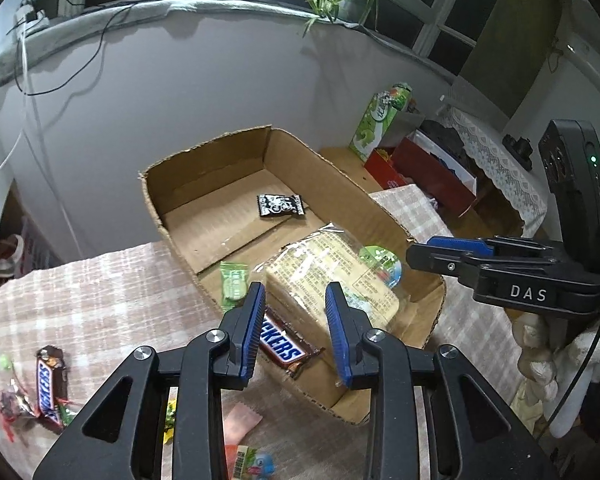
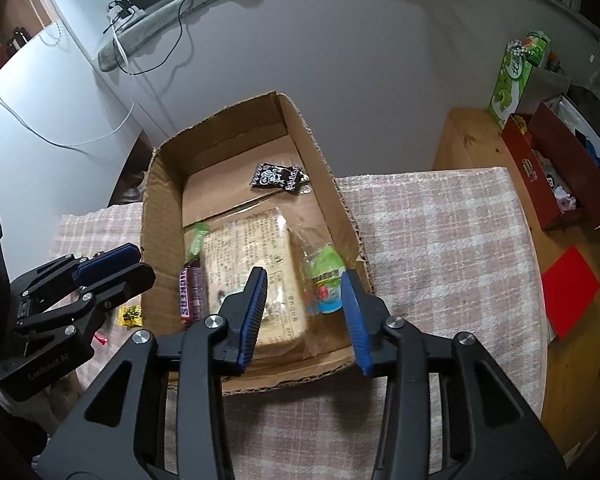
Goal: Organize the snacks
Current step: 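Withdraw both grippers from the box back over the snacks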
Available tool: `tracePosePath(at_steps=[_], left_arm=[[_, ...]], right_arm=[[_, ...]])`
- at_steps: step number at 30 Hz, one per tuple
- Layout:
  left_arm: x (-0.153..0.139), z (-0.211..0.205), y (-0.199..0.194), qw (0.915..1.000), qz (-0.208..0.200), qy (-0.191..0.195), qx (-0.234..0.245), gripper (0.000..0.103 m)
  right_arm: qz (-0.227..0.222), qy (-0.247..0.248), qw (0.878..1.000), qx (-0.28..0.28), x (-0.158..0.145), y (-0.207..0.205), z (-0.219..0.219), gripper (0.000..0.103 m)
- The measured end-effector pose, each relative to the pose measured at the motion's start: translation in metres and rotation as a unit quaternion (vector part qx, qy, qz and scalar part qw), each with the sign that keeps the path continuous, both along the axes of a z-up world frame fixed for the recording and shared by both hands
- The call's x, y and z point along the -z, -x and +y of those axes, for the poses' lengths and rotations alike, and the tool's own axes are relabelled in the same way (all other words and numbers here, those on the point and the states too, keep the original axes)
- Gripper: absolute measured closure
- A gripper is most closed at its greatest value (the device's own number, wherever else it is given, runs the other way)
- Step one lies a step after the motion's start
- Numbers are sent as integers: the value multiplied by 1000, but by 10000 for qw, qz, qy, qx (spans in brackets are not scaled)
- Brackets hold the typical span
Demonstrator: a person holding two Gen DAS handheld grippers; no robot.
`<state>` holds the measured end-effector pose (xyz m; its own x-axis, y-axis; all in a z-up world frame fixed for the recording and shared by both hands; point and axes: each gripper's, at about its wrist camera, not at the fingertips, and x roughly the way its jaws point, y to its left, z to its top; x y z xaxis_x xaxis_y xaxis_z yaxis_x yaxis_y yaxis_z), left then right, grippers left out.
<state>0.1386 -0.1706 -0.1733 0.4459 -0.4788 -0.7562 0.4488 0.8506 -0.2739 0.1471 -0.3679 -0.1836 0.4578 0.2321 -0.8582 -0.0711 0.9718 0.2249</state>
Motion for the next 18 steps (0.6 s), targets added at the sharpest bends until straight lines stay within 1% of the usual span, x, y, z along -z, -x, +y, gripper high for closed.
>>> tracePosePath(at_steps=[10, 18], left_arm=[[-10, 34, 13, 9994, -33, 123, -308, 73], [-13, 94, 29, 9968, -22, 63, -791, 73]], right_arm=[[-97, -180, 9994, -272, -13, 15, 26, 63], [-115, -397, 9966, -706, -20, 37, 62, 63]])
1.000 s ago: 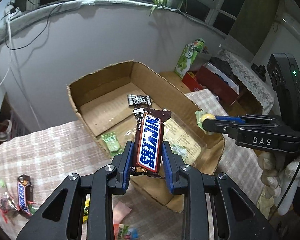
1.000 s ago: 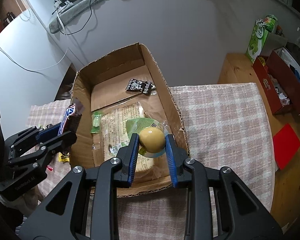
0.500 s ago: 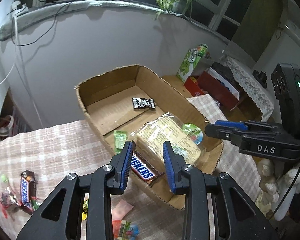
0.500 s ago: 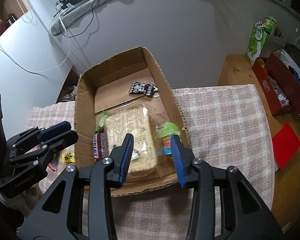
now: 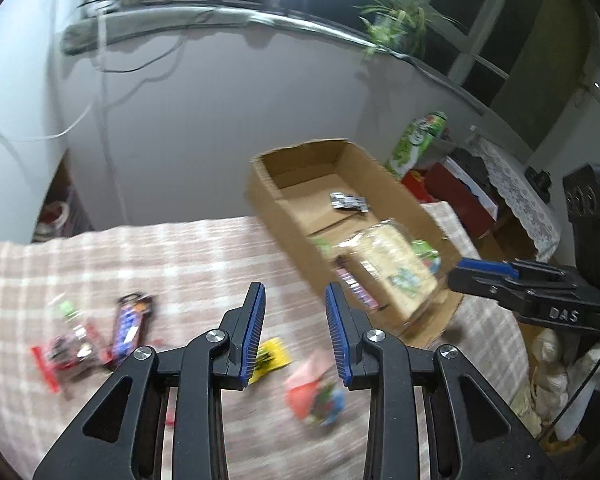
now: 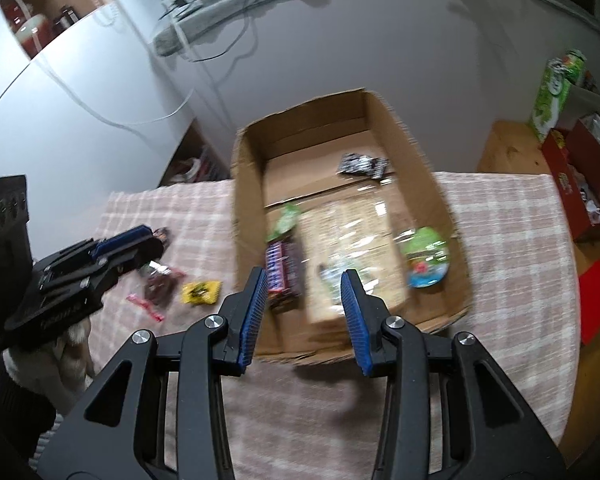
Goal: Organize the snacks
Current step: 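Withdraw both grippers from the box back over the snacks, then grasp the red-ended brown candy bag with the left gripper while the right gripper grasps the strawberry-print candy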
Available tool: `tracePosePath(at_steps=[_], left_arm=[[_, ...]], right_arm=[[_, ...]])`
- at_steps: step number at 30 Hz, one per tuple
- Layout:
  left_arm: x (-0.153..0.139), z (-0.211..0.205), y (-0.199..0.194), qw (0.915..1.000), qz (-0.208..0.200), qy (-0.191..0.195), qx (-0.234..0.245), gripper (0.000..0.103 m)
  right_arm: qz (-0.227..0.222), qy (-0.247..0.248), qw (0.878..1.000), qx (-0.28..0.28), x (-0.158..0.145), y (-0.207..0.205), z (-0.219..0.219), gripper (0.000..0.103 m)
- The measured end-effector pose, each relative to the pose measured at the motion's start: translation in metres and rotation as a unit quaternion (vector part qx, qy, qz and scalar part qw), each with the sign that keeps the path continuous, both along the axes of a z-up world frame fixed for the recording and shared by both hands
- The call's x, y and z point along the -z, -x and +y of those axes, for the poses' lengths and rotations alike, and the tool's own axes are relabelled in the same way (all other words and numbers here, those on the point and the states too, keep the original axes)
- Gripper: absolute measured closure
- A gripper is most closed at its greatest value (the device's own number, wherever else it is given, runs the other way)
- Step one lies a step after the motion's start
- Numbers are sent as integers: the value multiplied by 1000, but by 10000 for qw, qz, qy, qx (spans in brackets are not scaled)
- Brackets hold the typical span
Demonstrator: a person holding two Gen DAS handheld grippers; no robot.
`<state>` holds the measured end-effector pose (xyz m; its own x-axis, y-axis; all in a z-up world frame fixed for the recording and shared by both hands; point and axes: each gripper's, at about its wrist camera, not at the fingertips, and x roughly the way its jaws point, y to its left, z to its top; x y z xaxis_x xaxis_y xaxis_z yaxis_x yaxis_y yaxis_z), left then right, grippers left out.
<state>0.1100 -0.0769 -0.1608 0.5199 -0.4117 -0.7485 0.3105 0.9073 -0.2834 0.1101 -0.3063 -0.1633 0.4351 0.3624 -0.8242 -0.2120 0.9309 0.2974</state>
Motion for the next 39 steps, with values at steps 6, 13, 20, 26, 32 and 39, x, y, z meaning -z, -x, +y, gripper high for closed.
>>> tracePosePath(at_steps=[6, 13, 20, 26, 32, 39], left_arm=[[9, 47, 14, 9987, 167, -50, -483, 73], [28, 72, 41, 9966, 422, -85, -707, 66], [48, 73, 49, 9955, 604, -206, -697, 64], [54, 63, 37, 9963, 604, -268, -546, 55], [64, 58, 35, 9950, 747, -386, -542, 55], [77, 58, 25, 9931, 955, 57, -679, 56]], right_arm=[[171, -145, 9987, -460, 7, 20, 34, 63], [560, -226, 9931, -1003, 36, 47, 77, 56], [880, -55, 9906, -1046, 70, 52, 98, 49], [1086, -43, 9913, -737, 87, 43, 96, 49], [1180, -84, 9912, -587, 94, 36, 97, 49], [1165, 5, 9912, -624, 100, 30, 108, 49]])
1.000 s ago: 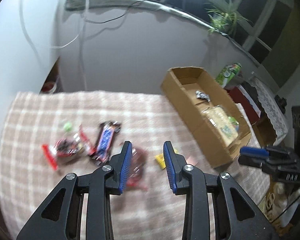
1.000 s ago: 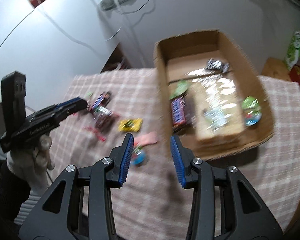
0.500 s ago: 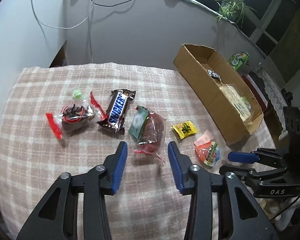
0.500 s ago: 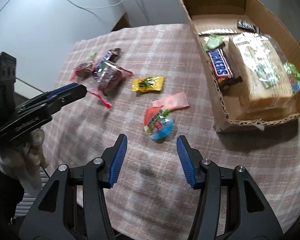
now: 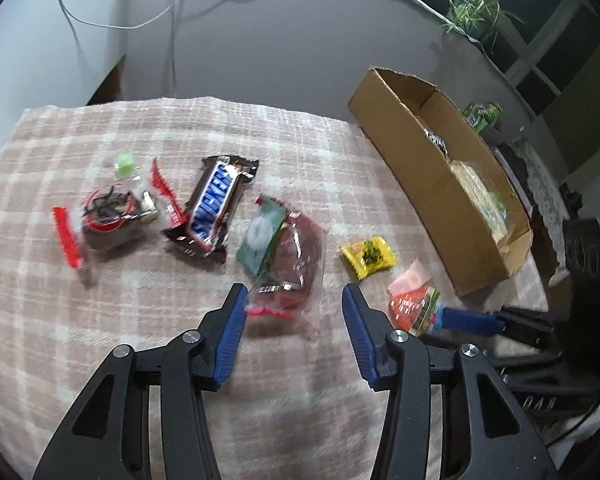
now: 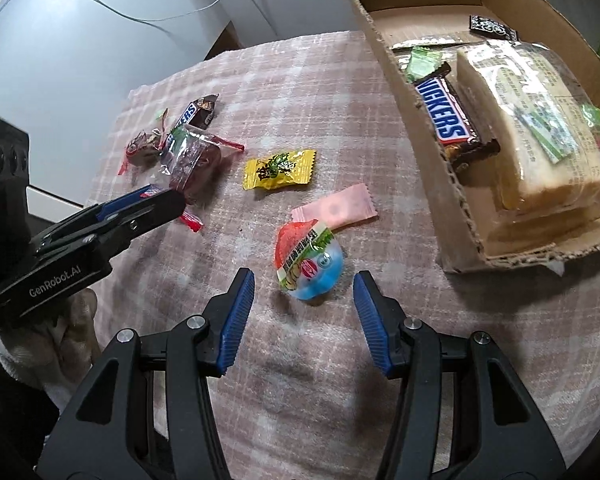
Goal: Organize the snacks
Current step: 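Grasp the red-ended brown candy bag with the left gripper while the right gripper grasps the strawberry-print candy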
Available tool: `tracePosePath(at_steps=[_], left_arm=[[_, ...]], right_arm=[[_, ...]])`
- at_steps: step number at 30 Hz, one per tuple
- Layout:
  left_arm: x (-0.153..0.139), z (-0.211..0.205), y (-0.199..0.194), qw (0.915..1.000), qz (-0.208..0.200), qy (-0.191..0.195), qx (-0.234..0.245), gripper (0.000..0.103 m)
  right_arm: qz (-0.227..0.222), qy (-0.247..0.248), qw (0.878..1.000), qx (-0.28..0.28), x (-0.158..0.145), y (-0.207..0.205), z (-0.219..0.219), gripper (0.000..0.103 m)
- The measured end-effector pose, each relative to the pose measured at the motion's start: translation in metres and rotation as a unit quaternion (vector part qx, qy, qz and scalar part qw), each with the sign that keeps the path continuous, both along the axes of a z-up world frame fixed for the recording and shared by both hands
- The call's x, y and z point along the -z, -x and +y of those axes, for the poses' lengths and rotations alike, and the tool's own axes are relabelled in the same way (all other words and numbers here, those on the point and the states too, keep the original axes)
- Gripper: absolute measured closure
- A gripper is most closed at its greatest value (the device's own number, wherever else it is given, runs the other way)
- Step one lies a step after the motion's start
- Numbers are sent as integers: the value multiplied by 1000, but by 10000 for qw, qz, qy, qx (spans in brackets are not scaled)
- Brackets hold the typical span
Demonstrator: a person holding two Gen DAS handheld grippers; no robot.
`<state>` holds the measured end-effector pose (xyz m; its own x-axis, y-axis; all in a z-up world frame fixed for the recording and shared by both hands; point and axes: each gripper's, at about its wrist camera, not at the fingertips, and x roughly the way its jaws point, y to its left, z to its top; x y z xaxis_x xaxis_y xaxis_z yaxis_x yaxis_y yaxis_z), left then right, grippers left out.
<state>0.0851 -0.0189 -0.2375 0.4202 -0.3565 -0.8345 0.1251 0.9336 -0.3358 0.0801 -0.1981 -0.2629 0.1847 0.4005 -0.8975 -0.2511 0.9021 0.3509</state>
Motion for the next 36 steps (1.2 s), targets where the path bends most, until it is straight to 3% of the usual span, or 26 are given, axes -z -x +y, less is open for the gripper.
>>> tracePosePath(at_steps=[4, 8, 10, 12, 16, 21, 36], left_arm=[[5, -6, -12, 9999, -23, 38, -163, 56], [7, -15, -15, 10000, -63, -67, -7, 57], [9, -19, -12, 9998, -71, -155, 90, 67], [11, -20, -10, 9998, -94, -164, 92, 67], [12, -14, -10, 9999, -75, -116, -18, 71], [8, -6, -5, 9999, -110, -70, -62, 73], [-22, 10, 17, 9988, -361, 159, -283, 73]], right_arm=[[-26, 46, 10000, -13, 2, -1, 4, 49], [-23, 99, 9999, -58, 5, -1, 7, 49], [-70, 152, 9998, -112, 5, 0, 9, 49], [-109, 195, 9997, -140, 5, 1, 10, 51], [-168, 321, 9992, -174, 5, 1, 11, 69], [-171, 309, 9991, -230, 5, 2, 11, 77], [-279, -208, 9994, -77, -27, 11, -11, 78]])
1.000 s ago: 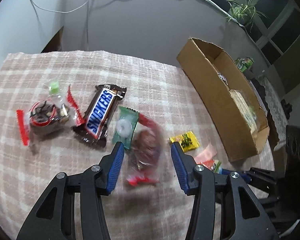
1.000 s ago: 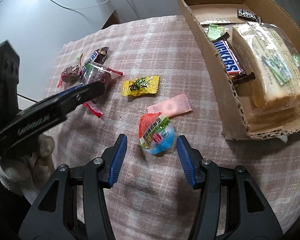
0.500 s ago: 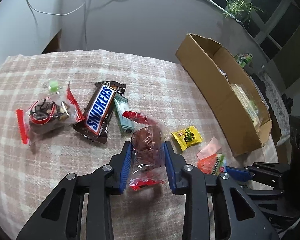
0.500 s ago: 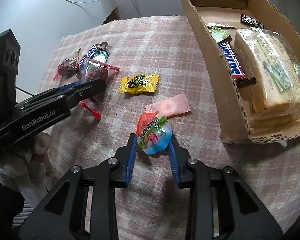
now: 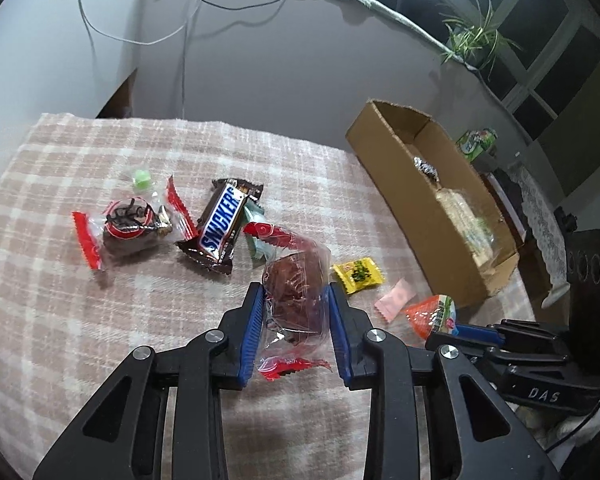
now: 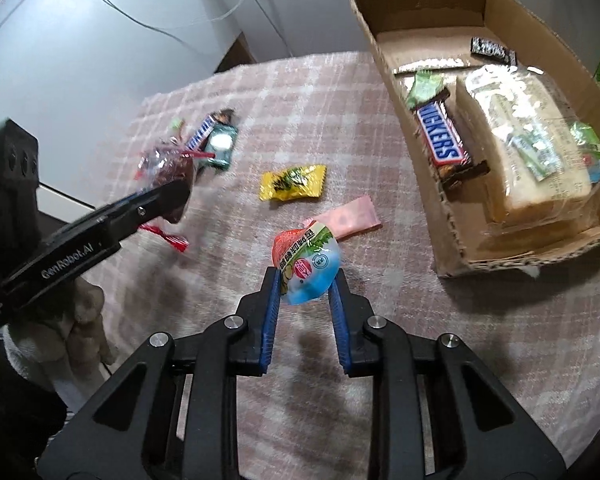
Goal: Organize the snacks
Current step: 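Grasp the red-ended brown candy bag with the left gripper while the right gripper grasps the strawberry-print candy, then carry both candies over the box and open both grippers to release them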
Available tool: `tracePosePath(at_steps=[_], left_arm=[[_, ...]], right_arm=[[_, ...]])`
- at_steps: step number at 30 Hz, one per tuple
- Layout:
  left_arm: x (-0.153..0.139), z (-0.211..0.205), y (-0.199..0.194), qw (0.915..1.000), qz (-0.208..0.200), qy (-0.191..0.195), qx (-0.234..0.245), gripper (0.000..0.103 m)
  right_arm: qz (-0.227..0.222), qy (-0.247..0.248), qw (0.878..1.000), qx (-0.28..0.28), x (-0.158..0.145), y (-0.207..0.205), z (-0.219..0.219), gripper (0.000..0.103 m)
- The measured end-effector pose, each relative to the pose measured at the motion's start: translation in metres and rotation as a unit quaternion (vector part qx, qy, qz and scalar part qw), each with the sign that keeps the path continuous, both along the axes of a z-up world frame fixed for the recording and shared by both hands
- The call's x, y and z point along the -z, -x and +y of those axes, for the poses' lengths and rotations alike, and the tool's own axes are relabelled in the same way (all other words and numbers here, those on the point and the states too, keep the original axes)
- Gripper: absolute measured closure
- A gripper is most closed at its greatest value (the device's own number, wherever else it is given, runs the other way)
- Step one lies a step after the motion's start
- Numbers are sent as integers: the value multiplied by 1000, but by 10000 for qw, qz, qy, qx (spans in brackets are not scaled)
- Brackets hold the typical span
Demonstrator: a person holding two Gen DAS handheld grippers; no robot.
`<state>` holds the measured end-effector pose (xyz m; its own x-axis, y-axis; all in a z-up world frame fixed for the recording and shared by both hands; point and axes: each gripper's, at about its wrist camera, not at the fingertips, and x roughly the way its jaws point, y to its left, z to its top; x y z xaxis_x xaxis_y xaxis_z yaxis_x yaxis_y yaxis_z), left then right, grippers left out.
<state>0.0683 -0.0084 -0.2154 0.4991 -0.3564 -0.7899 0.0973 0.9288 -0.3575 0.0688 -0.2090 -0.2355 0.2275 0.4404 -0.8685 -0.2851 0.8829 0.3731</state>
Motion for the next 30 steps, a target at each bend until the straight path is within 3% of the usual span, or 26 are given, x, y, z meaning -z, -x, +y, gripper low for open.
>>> tracePosePath(at_steps=[14, 30], left_arm=[[-40, -17, -11, 9985, -418, 320, 164, 73], [-60, -60, -61, 9951, -768, 345, 514, 73]], right_arm=[[-593, -249, 9973, 352, -62, -2, -34, 78], [-1118, -103, 9887, 993, -104, -57, -94, 78]])
